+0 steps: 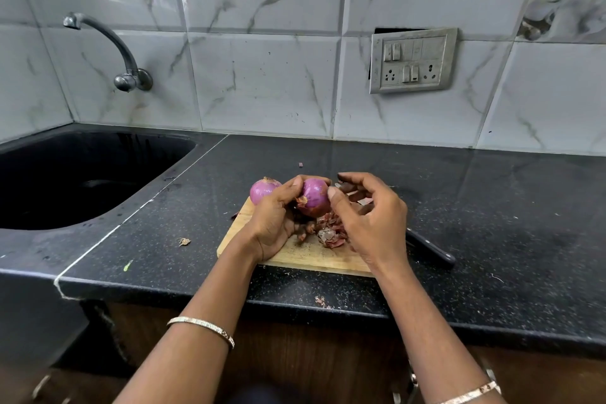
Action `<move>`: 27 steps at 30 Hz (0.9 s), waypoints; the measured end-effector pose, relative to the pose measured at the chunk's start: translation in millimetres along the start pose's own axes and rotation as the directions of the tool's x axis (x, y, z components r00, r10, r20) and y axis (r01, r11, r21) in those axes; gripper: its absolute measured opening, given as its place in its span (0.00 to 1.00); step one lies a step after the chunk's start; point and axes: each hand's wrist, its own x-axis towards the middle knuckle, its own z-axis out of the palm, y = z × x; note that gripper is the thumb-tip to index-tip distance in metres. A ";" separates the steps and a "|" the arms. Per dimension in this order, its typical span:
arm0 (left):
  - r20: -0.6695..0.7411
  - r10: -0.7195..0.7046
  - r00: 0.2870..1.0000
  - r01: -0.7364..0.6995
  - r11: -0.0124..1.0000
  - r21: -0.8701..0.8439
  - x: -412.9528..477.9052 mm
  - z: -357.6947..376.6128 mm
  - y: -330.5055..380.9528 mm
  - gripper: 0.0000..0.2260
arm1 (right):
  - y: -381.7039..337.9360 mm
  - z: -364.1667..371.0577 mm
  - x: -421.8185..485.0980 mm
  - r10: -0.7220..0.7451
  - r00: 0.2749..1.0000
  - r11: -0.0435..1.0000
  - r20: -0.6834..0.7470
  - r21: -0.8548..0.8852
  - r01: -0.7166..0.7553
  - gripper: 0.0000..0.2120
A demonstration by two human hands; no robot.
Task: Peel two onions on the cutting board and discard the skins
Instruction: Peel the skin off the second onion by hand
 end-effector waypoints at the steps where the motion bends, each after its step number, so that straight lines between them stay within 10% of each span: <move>1: -0.002 -0.005 1.000 0.005 1.000 0.004 0.0 0.4 -0.1 0.20 | -0.6 0.3 -0.7 -0.017 0.999 1.000 0.032 0.000 0.017 0.10; 27: -0.006 0.003 1.000 -0.003 1.000 0.022 5.1 -2.0 -5.8 0.18 | 1.9 0.2 -0.3 -0.039 0.998 0.997 0.044 0.064 0.036 0.10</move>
